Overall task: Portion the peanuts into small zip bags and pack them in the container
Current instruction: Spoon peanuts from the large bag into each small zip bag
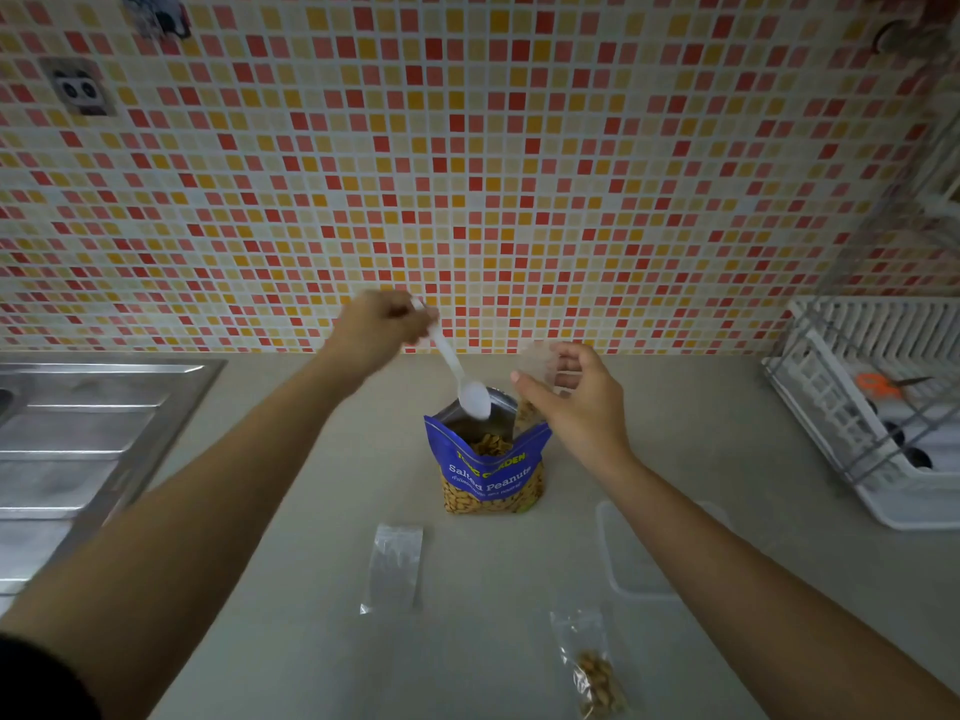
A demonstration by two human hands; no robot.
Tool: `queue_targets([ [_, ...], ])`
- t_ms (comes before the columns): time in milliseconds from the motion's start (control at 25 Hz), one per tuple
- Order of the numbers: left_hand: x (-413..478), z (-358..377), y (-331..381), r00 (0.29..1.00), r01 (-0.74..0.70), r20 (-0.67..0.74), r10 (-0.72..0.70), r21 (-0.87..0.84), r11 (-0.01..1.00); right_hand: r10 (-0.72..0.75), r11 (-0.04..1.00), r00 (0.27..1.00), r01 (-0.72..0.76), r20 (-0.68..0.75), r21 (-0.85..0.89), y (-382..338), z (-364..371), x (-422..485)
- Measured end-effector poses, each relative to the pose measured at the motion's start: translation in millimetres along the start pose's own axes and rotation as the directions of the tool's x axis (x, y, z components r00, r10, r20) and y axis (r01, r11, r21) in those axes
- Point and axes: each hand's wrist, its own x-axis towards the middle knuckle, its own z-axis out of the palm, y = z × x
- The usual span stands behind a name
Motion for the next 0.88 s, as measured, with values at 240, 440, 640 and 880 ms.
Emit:
queue_targets([
  [240, -6, 50, -33, 0.972, -0.140, 0.230, 0.052, 0.387, 0.911, 0.160, 0.986, 0.987, -0.161, 0.021, 0.040, -9, -15, 10],
  [440, -12, 50, -34, 0.973, -0.223, 0.136, 0.185, 0.385, 0.895, 0.156, 0.987, 0.988, -0.156, 0.005, 0.029, -12, -17, 15],
  [640, -45, 59, -6, 0.929, -0.347, 0.159, 0.333, 0.068, 0.935, 0.159, 0.987, 0.987, -0.158, -0.017, 0.032, -23, -12, 20],
  [880, -58, 75, -1, 0.977, -0.210, 0.029, 0.212, -0.057, 0.976, 0.187, 0.979, 0.974, -0.195, 0.127, 0.054, -29, -16, 14],
])
